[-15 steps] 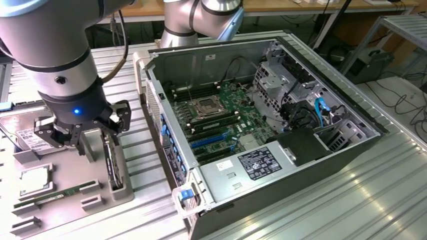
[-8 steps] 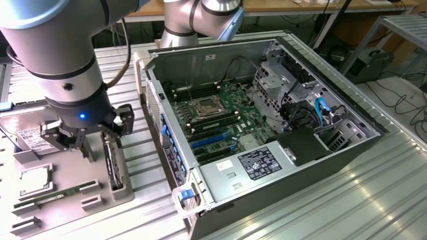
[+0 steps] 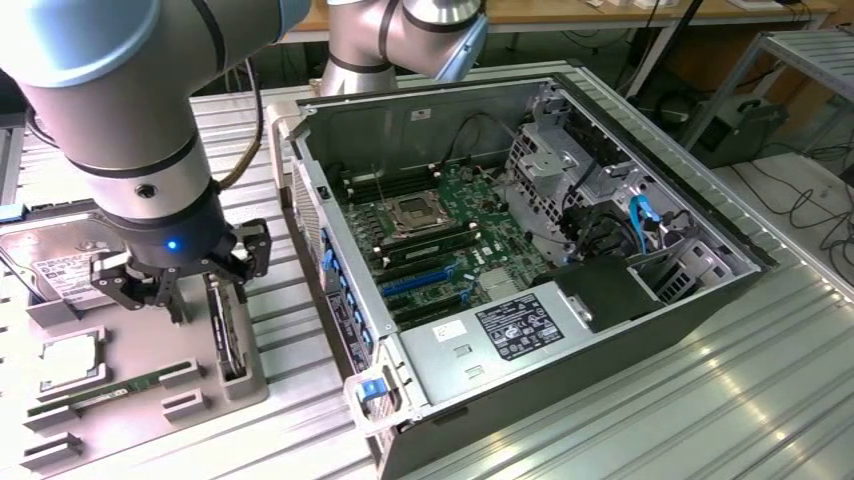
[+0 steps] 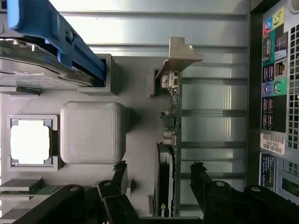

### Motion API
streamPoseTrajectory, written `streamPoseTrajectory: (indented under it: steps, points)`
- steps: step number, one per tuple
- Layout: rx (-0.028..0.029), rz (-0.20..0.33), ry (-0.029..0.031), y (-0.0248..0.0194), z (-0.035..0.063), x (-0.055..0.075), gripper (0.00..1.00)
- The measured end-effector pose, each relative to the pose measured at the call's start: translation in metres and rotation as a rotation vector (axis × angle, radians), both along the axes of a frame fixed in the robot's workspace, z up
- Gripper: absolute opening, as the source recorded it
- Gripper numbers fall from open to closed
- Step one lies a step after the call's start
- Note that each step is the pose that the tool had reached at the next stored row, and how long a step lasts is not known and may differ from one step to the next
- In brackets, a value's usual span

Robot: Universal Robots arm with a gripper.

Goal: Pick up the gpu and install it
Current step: 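Pick up the gpu and move the gpu toward the slot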

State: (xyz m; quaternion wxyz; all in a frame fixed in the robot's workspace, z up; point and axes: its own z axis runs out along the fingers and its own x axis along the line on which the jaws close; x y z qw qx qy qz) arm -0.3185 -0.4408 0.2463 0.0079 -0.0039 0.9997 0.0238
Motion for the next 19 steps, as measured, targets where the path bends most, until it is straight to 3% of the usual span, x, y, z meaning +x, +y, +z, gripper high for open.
streamPoseTrajectory:
  steps: [13,14,16,19]
  points:
    - [0.0000,0.000,-0.0008,-0.0001,-0.0229,0.002,0.66]
    - [0.0000,0.000,-0.0012,-0.0001,-0.0268,0.002,0.65]
    - [0.0000,0.000,-0.0023,-0.0002,-0.0294,0.002,0.51]
    - [-0.0001,0.000,-0.0036,-0.0003,-0.0317,0.002,0.51]
